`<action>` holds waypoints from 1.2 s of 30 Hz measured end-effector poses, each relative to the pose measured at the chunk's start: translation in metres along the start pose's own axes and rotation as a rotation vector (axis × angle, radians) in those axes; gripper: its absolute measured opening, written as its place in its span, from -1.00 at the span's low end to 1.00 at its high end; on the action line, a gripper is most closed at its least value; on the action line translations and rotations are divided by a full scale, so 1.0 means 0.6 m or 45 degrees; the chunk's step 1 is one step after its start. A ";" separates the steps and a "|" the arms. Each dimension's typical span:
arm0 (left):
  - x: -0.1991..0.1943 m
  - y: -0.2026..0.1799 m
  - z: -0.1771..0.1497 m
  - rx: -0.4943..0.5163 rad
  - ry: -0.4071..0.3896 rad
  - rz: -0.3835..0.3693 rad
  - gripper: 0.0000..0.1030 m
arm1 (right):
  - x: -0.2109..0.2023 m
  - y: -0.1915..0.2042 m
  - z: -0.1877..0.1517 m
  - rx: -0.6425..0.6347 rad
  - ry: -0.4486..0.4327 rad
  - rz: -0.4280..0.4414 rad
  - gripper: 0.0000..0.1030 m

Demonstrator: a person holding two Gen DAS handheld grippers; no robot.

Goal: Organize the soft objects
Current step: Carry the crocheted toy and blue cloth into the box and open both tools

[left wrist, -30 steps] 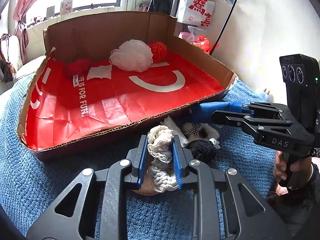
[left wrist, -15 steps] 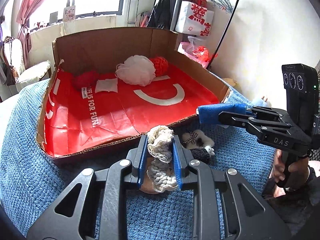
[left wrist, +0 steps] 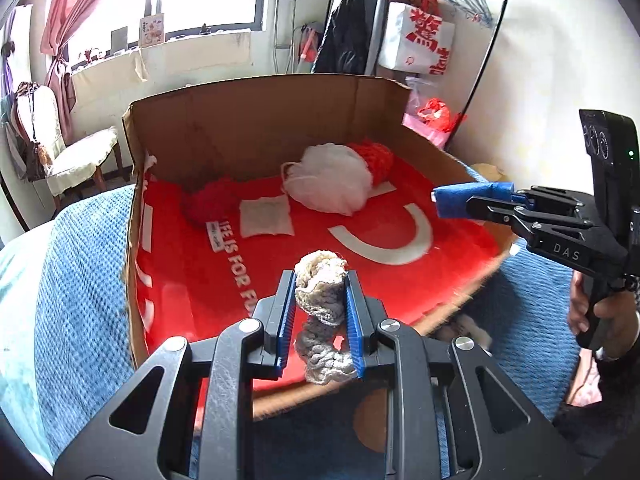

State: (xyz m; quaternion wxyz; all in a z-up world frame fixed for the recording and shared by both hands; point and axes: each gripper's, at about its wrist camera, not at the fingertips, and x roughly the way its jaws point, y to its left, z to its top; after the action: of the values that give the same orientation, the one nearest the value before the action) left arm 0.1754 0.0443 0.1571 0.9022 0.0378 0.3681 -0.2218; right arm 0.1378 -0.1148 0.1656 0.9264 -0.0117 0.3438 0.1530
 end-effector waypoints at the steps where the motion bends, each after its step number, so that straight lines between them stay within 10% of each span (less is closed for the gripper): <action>1: 0.011 0.008 0.007 -0.004 0.017 0.017 -0.57 | 0.014 -0.001 0.011 -0.013 0.019 -0.026 -0.62; 16: 0.127 0.087 0.047 -0.081 0.240 0.114 -0.57 | 0.180 -0.054 0.082 0.000 0.326 -0.194 -0.62; 36: 0.165 0.096 0.056 -0.082 0.327 0.165 -0.57 | 0.221 -0.072 0.071 0.036 0.470 -0.196 -0.61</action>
State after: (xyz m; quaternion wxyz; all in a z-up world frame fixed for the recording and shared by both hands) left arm 0.2843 0.0515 0.1087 0.8608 0.0608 0.4841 -0.1445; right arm 0.2724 -0.1143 0.1093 0.8566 -0.0527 0.5082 0.0723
